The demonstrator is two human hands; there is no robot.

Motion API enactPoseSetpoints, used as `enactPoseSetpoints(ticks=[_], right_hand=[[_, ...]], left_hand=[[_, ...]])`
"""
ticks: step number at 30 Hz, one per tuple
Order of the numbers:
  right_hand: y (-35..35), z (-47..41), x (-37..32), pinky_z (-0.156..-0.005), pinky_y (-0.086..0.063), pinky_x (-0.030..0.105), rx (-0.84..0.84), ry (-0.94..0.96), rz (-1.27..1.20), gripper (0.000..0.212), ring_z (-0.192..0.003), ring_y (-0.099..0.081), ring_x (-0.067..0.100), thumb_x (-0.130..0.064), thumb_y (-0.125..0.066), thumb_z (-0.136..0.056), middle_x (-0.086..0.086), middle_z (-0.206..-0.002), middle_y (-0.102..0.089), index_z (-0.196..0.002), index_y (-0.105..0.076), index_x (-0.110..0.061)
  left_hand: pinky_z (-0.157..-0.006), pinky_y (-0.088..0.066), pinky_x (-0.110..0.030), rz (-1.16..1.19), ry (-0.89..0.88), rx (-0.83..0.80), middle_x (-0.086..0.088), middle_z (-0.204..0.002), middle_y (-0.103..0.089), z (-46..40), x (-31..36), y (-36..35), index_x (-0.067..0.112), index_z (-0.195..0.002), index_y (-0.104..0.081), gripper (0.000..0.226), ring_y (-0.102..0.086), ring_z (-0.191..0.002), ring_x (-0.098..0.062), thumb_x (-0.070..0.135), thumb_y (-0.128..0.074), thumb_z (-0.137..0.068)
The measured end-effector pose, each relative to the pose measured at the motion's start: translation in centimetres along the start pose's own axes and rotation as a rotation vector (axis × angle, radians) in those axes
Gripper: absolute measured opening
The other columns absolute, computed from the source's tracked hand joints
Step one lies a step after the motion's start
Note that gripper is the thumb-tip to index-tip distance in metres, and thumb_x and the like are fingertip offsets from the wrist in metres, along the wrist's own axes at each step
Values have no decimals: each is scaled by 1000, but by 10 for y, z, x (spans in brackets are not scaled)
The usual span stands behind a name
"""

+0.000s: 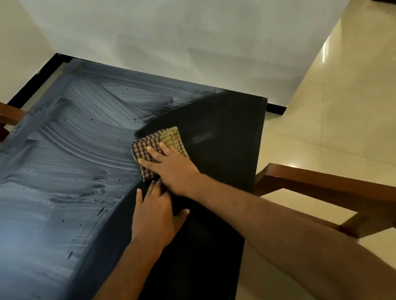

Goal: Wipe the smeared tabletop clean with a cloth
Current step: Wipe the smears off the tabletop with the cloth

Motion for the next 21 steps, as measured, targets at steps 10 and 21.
enactPoseSetpoints(ticks=[10, 21], right_hand=[[34, 51, 218, -121, -12, 52, 39, -537, -10, 77, -150, -7, 43, -11, -48, -94, 12, -166, -5, -158, -11, -31], [34, -58, 85, -123, -7, 50, 27, -310, -5, 75, -151, -3, 41, -16, -49, -95, 9, -166, -3, -158, -11, -31]], left_hand=[[-122, -7, -49, -29, 82, -93, -1, -164, -6, 11, -9, 3, 22, -154, -16, 87, -7, -150, -20, 59, -56, -87], [-121, -3, -48, -68, 148, -100, -4, -164, 0, 40, -38, 5, 23, -155, -8, 94, -3, -151, -23, 56, -61, -85]])
Point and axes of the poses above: each hand's wrist, its own z-axis away from the middle knuckle, its own y-axis out of the back of the hand, x = y × z, the point moved 4 cm from there along -z, towards the middle knuckle
